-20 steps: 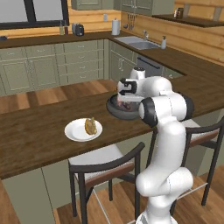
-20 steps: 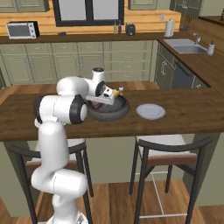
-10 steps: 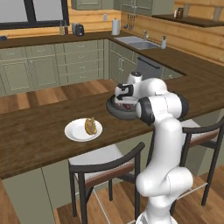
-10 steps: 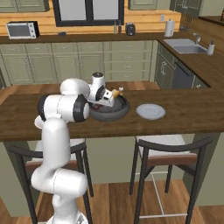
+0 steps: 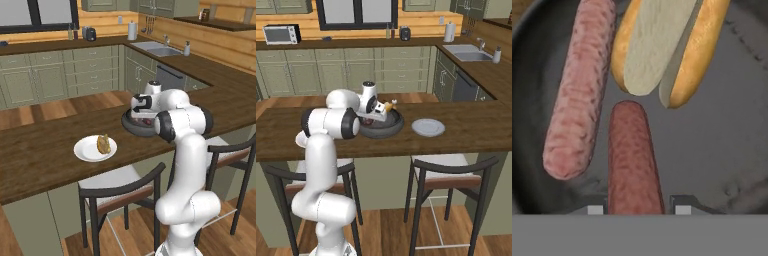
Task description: Place one bun and one sausage from the bowl on each plate.
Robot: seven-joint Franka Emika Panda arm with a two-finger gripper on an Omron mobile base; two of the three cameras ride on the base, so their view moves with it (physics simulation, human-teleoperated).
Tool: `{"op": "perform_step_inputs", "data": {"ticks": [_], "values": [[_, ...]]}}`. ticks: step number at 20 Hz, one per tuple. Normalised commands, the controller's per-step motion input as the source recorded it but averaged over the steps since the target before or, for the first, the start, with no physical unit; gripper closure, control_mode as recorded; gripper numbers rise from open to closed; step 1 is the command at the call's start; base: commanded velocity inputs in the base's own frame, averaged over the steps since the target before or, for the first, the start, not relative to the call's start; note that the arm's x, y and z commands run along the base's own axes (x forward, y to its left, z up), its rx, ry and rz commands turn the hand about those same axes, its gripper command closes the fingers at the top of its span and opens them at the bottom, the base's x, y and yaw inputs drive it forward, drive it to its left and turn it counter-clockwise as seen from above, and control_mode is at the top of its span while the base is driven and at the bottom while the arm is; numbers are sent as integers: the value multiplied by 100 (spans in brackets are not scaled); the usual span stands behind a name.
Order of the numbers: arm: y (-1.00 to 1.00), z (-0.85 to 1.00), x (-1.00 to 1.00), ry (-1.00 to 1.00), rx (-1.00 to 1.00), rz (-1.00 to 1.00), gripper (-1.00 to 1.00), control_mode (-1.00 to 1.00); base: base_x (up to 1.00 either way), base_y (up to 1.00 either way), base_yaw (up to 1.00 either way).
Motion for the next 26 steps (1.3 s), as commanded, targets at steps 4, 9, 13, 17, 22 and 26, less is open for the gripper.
{"op": "perform_step_inputs", "data": {"ticks": [4, 9, 13, 17, 22, 26], "values": [[0, 39, -16, 0, 3, -1, 100, -100, 0, 0, 0], [23, 100, -94, 1, 0, 1, 100, -100, 0, 0, 0], [60, 92, -100, 0, 0, 14, 100, -100, 0, 0, 0], [78, 23, -100, -3, 1, 21, 100, -100, 0, 0, 0], [71, -9, -100, -4, 3, 16, 100, -100, 0, 0, 0], [100, 0, -55, -13, 1, 3, 100, -100, 0, 0, 0]]}}
